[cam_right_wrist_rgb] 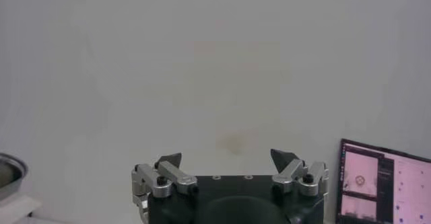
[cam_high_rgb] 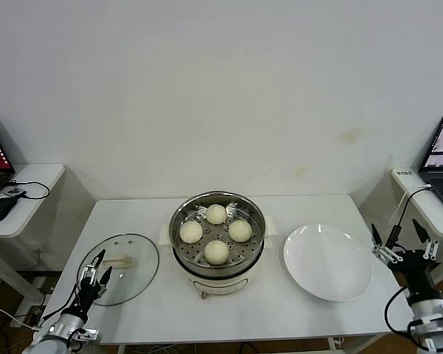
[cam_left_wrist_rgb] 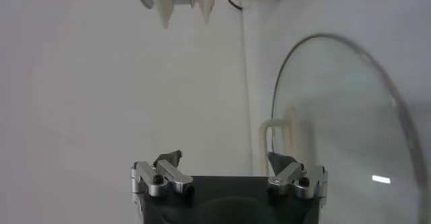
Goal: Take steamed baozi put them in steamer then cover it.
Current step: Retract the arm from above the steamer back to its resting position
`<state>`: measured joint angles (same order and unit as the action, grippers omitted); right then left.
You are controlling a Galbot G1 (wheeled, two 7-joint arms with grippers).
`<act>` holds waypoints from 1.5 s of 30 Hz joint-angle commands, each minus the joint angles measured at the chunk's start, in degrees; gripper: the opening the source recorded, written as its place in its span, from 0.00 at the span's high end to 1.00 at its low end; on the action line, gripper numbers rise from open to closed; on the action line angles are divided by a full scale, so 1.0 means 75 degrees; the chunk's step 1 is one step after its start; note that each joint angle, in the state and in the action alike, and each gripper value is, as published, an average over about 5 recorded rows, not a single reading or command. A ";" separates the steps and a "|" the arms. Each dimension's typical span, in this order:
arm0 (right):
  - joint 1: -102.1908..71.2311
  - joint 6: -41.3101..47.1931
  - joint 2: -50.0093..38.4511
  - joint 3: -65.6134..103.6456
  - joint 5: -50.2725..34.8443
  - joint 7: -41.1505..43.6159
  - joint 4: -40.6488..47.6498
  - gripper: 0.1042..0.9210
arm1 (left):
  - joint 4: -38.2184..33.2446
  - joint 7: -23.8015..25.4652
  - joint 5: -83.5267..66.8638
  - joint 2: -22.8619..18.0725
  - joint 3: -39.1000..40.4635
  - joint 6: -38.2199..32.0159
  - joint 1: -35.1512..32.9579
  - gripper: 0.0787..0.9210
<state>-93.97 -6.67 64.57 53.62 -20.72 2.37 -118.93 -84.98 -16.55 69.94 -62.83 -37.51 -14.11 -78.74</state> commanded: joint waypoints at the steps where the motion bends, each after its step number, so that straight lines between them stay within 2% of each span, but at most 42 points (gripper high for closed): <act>1: -0.0235 -0.0056 0.0118 0.0157 0.0008 0.0010 -0.0043 0.12 | 0.0933 0.0024 0.0165 0.0074 0.0180 -0.0025 0.0957 0.12; 37: -0.0454 -0.0152 0.0348 0.0125 0.0166 0.0146 0.0081 0.12 | 0.1812 0.0320 -0.0185 -0.0045 0.0630 -0.0018 0.1912 0.12; 40: -0.0448 -0.0154 0.0370 0.0089 0.0187 0.0158 0.0087 0.12 | 0.1863 0.0360 -0.0206 -0.0051 0.0635 -0.0011 0.1924 0.17; 45: -0.0446 -0.0150 0.0396 0.0060 0.0204 0.0172 0.0074 0.12 | 0.2031 0.0374 -0.0211 -0.0075 0.0637 -0.0008 0.1956 0.34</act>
<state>-97.27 -7.78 67.46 54.20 -19.27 3.61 -118.36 -71.35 -13.89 69.04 -63.38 -32.83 -14.20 -64.84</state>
